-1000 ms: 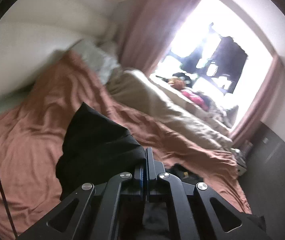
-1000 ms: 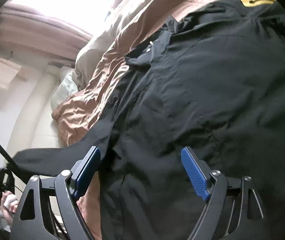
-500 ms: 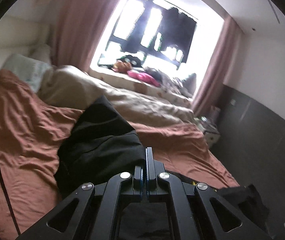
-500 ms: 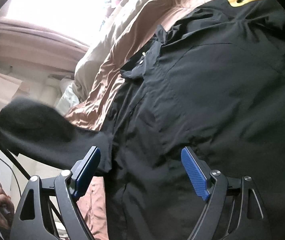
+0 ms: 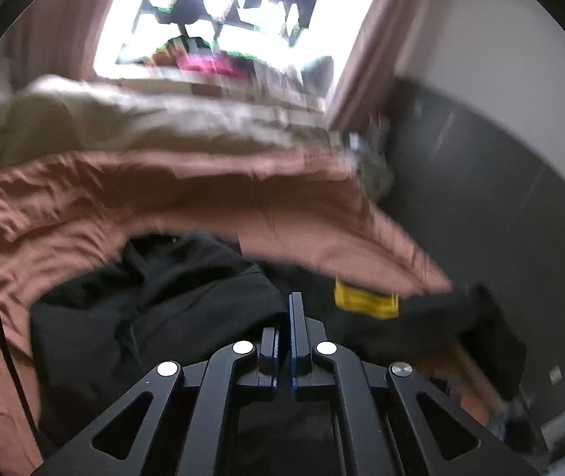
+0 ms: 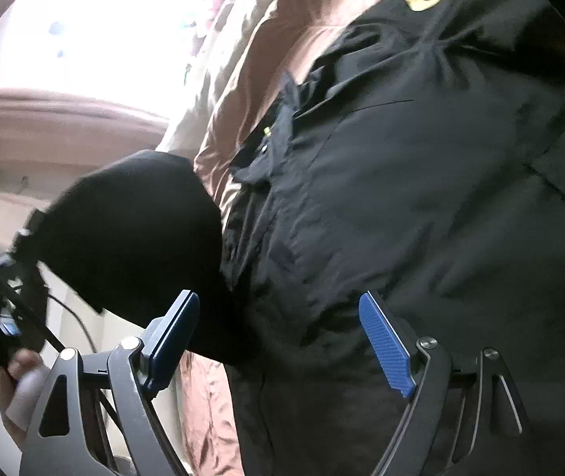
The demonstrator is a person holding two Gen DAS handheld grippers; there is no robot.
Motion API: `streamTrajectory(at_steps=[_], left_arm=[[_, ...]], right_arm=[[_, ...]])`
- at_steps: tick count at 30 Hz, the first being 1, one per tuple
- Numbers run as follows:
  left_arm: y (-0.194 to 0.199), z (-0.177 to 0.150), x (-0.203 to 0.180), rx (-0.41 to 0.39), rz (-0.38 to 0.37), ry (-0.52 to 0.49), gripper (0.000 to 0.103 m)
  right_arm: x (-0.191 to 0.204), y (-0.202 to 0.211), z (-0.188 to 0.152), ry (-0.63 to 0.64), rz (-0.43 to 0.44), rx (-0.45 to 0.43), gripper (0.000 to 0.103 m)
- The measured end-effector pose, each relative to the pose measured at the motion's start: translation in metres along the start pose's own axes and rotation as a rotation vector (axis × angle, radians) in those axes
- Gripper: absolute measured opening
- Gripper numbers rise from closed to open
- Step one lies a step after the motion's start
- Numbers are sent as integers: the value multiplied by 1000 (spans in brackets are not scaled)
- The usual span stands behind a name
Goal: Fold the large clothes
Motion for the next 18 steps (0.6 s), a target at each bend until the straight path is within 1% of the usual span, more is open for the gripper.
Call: streamTrajectory(at_steps=[1, 2, 3, 4, 5, 7, 8, 10, 14, 15, 18], left_arm=[[-13, -5, -2, 61, -16, 2, 19], [-23, -12, -3, 116, -37, 9, 36], [-32, -22, -3, 160, -58, 19, 44], [-33, -29, -1, 171, -52, 22, 56], [-32, -35, 3, 172, -36, 30, 64], [-23, -46, 21, 145, -5, 110, 70], [-17, -51, 30, 127, 10, 151, 71], [0, -64, 50, 77, 82, 224, 71], [32, -91, 77, -13, 171, 325, 71], [38, -99, 85, -37, 210, 350, 71], [39, -121, 106, -58, 290, 396, 71]], right_arm=[[-3, 1, 2, -10, -4, -7, 82], [-6, 4, 4, -22, -12, -19, 82], [-8, 5, 6, -27, -18, -26, 82], [-10, 8, 8, -31, -21, -31, 82], [-12, 10, 10, -38, -22, -38, 82], [-13, 12, 13, -37, -24, -49, 82], [-12, 13, 13, -29, -27, -53, 82], [-8, 12, 12, -5, -43, -57, 82], [3, 0, 4, 81, -88, -20, 82], [6, -5, 3, 106, -101, -7, 82], [18, -23, 3, 194, -161, 19, 82]])
Point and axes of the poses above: each gripper's, at about its wrist camera, not at the fingertips, and y roughly against the way its jaws point, x to its left, z to its top, the point moved 3 cm from there along -y, roughly the way its jaws point, and after that the axes turned 6 degrees about z, right-handed, at the moved point
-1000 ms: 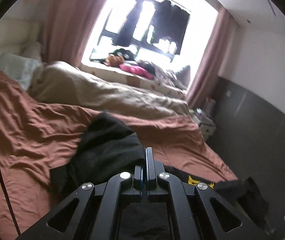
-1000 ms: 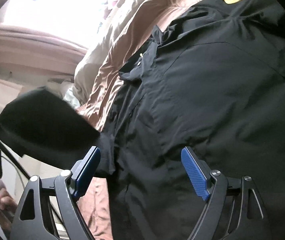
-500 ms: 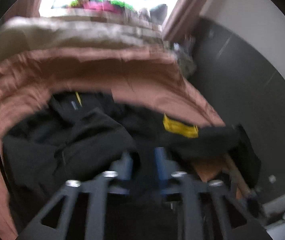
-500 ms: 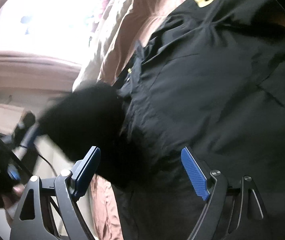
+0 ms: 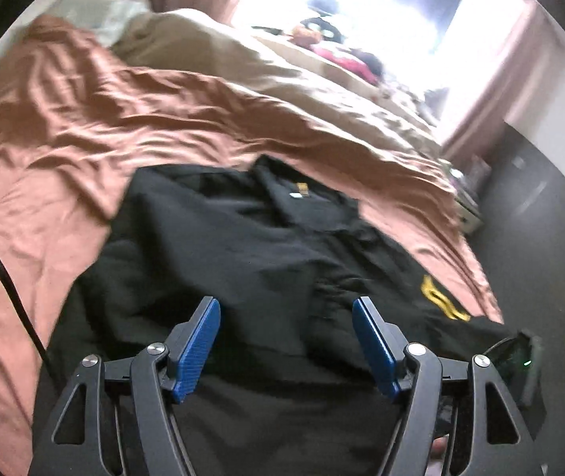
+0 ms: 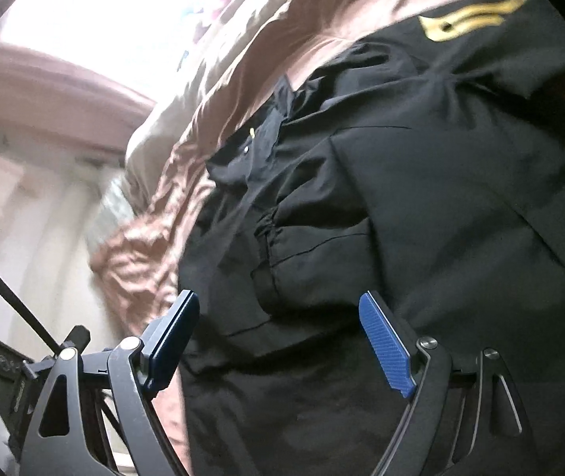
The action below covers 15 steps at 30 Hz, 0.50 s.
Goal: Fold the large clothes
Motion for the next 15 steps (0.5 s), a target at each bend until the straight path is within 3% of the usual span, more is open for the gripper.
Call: streamTrajectory(at_steps=[8, 15], left_arm=[[-32, -20, 56, 27, 96, 32, 71], [-51, -23, 111, 60, 97, 155, 71]], right_arm=[[41, -31, -3, 270, -165, 58, 82], [47, -54, -10, 369, -342, 59, 82]])
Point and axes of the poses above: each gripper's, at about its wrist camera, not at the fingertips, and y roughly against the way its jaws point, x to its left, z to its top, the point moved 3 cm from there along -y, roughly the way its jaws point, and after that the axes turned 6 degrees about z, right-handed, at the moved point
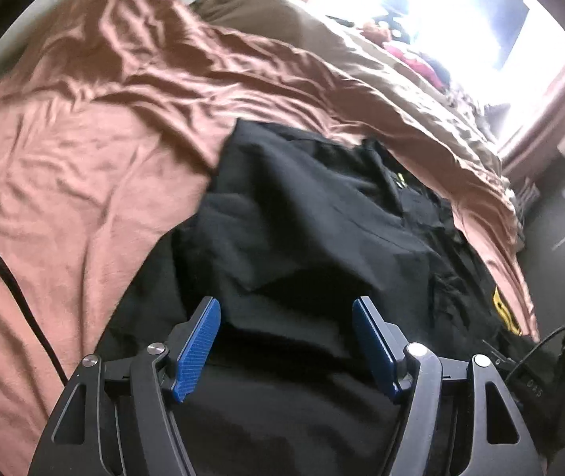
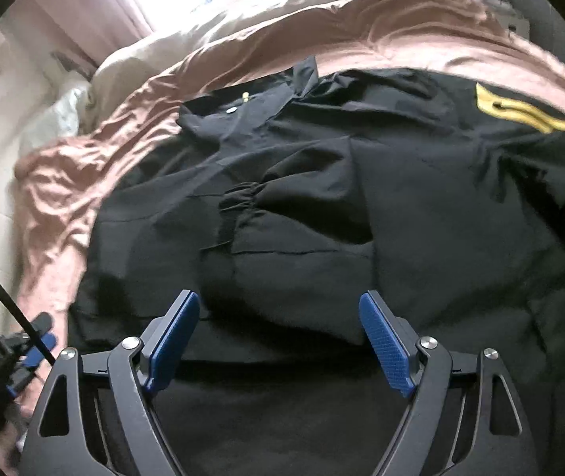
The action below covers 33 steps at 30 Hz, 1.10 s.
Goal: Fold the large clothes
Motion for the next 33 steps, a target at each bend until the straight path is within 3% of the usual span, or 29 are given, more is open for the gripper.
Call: streamTrajectory(at_steps=[5, 12, 15, 16, 18, 19, 20, 23, 28, 30, 33], left_arm=[[-10, 1, 24, 43, -16, 106, 71], [-10, 3, 29, 45, -31, 123, 71], [-13, 4, 29, 51, -30, 118, 71], [-13, 4, 27, 53, -28, 114, 71], [-14, 2, 25, 56, -25, 102, 71], [-15, 2, 23, 57, -25, 93, 71], [-15, 1, 21, 59, -25, 84, 71], [-17, -1, 16, 63, -25, 63, 71], [-19, -4, 7, 73, -29, 33, 71], [-17, -4, 3, 69, -32, 19, 71], [-14, -3, -1, 59, -38, 10, 71]], right_arm=[[29, -18, -3, 103, -112, 8, 82], [60, -67, -13, 252, -260, 78, 82], [58, -72, -12, 238, -257, 78, 82], [54, -72, -11, 229, -253, 75, 79], [45, -70, -9, 221, -264, 64, 61], [40, -68, -6, 214, -271, 60, 45], [30, -60, -2, 188, -270, 50, 39], [3, -37, 11, 51, -174, 1, 37], [-61, 10, 30, -131, -84, -126, 37], [-87, 22, 32, -202, -7, -145, 37], [-119, 32, 27, -278, 37, -139, 44]])
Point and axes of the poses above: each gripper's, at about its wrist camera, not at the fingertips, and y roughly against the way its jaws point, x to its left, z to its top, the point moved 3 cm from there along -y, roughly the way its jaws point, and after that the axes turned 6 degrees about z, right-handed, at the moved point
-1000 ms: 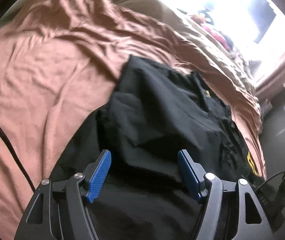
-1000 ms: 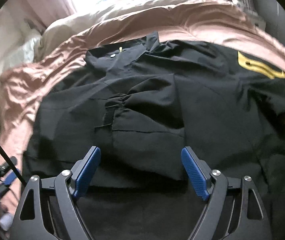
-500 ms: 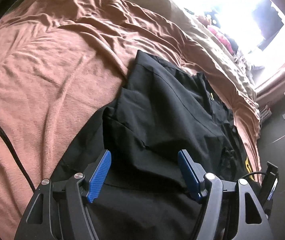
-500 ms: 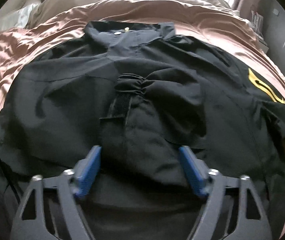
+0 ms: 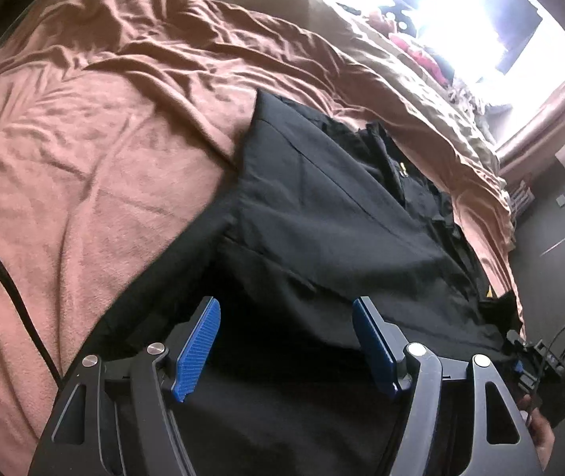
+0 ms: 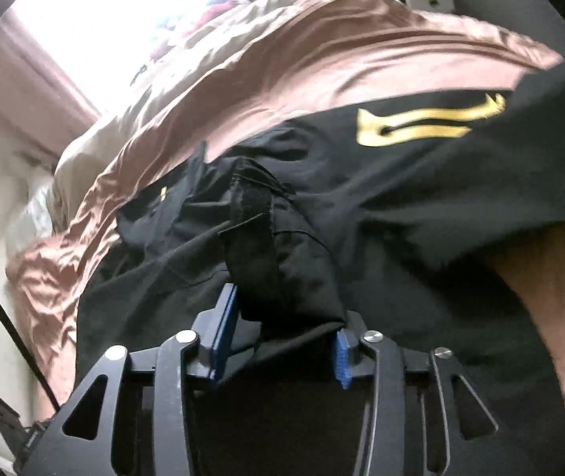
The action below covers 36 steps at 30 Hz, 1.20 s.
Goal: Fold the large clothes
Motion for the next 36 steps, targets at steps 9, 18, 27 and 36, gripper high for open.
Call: streamTrajectory(at_steps=[9, 18, 27, 36], left_arm=[[2, 4, 5, -12, 55, -32, 71], [26, 15, 50, -51, 174, 38, 71], [-9, 9, 43, 4, 308, -117, 67], [-15, 20, 83, -6, 332, 11, 51]], right_arm=[[-59, 21, -2, -240, 154, -9, 62], [-72, 27, -26, -303, 23, 48, 62], [-70, -5, -15, -272, 83, 22, 23], [-57, -40, -12, -202, 185, 48, 16]])
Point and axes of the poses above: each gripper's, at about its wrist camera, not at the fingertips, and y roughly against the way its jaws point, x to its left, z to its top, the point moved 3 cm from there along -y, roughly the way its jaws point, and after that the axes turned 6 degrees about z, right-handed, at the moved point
